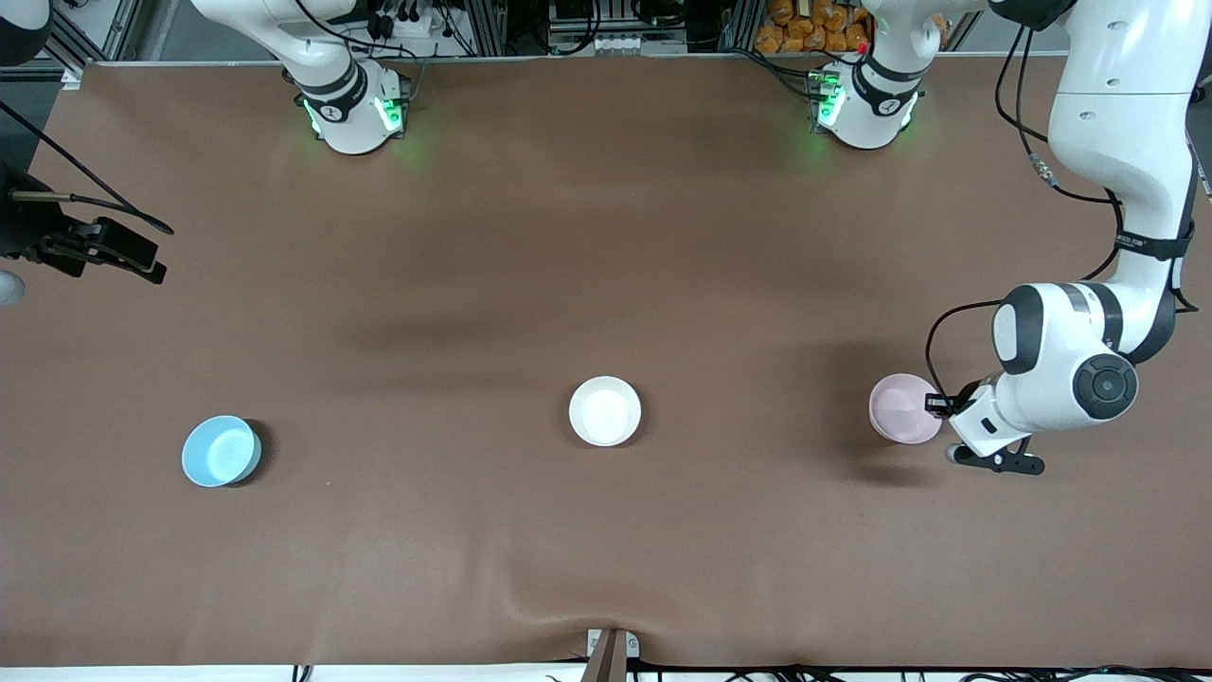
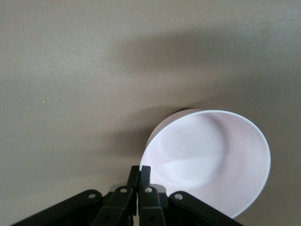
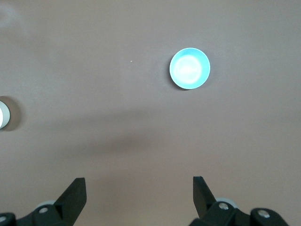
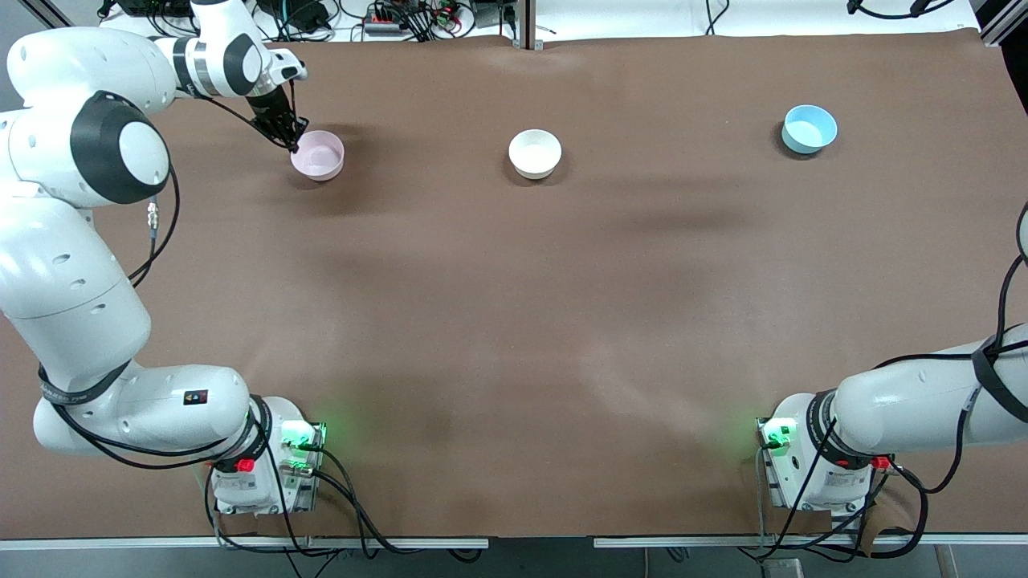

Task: Stack pink and blue bowls on white bowl
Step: 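Grasp the pink bowl rim with the left gripper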

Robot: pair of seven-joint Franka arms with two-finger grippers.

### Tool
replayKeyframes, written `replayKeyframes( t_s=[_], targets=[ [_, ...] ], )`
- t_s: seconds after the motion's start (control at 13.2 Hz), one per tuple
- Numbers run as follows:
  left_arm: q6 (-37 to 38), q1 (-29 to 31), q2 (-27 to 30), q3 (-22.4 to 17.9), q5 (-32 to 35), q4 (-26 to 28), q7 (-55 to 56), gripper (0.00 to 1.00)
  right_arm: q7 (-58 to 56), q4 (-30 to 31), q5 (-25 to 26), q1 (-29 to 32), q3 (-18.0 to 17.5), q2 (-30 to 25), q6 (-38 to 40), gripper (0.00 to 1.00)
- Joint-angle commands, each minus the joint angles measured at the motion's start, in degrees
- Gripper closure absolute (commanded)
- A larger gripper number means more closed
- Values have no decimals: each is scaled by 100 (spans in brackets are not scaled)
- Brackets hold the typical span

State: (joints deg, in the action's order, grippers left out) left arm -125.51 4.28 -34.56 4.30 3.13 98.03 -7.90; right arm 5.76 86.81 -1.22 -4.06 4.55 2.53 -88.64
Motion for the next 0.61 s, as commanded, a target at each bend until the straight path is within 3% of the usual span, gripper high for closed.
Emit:
replayKeyframes(
  t_s=[0.0, 0.38, 0.53],
  targets=[
    [-8, -32, 151, 123, -277, 5, 8, 100, 4, -6, 60, -34, 28, -68, 22, 0],
    [53, -173, 98, 781, -471, -556, 840, 100, 4, -6, 51, -34, 28, -77, 48, 0],
    [211, -663, -15, 818, -454, -898, 1621, 100, 4, 2, 51, 19, 46, -68, 57, 0]
  ],
)
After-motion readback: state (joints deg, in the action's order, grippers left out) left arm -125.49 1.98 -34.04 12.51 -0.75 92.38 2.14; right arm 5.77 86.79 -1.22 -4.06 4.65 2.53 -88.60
